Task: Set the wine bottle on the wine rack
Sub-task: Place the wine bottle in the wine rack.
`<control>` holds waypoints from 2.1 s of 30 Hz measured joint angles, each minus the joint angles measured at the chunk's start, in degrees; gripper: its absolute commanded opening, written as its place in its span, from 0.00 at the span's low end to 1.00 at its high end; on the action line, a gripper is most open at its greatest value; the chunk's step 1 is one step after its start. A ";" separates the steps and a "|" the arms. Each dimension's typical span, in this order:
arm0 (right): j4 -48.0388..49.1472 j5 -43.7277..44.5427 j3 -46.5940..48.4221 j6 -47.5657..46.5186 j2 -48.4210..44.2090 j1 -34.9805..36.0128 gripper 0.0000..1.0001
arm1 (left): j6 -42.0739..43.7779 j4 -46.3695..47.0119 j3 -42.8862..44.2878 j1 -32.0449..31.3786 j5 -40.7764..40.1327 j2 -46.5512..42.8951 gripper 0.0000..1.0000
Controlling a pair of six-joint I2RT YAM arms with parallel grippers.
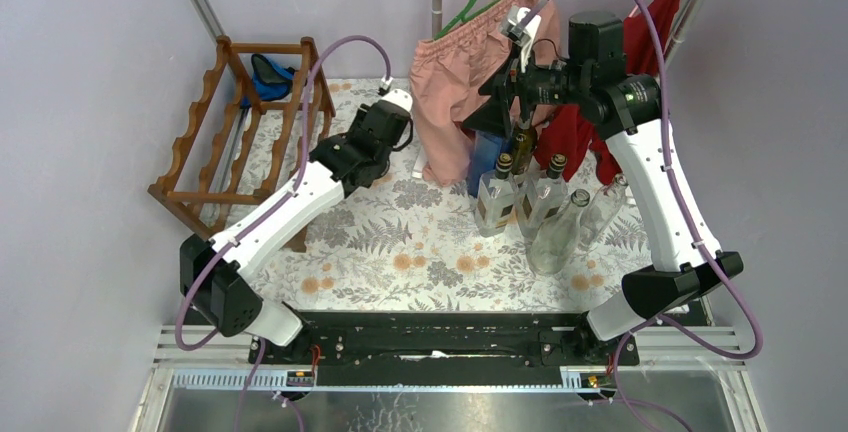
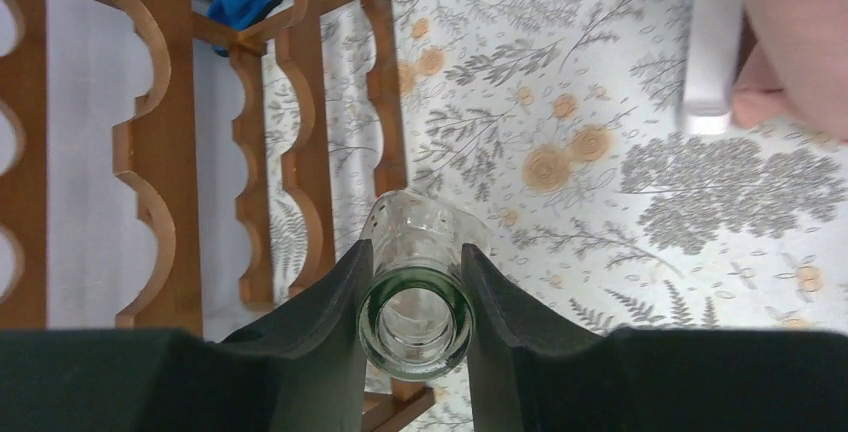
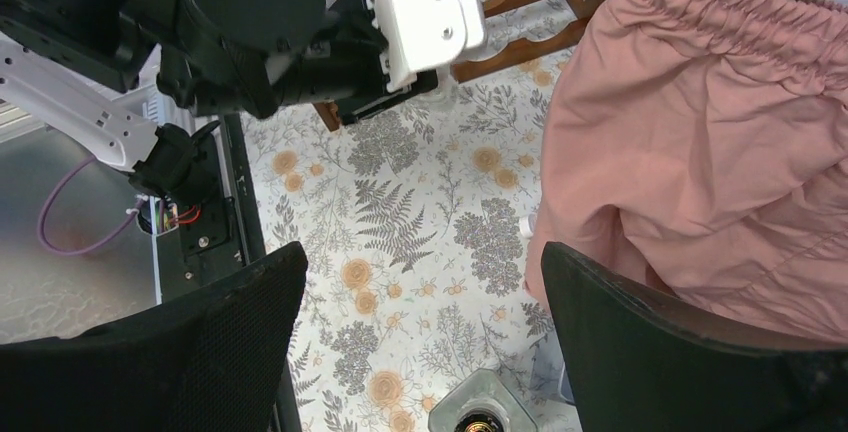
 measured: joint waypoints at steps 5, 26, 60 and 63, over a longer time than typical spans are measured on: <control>0.22 -0.11 0.00 0.68 0.04 -0.13 0.95 | 2.73 0.33 -2.25 -2.75 -5.16 -0.02 0.00; 1.77 -1.46 -1.57 1.84 0.22 -1.22 0.95 | 8.13 4.09 -8.37 -3.56 -10.67 1.79 0.00; 3.52 -1.70 -3.63 2.99 0.09 -1.46 0.96 | 16.87 21.51 -23.52 0.04 -19.47 12.33 0.45; 3.52 -1.70 -3.67 2.97 0.02 -1.46 0.96 | 15.89 21.51 -24.09 0.04 -19.65 14.91 0.52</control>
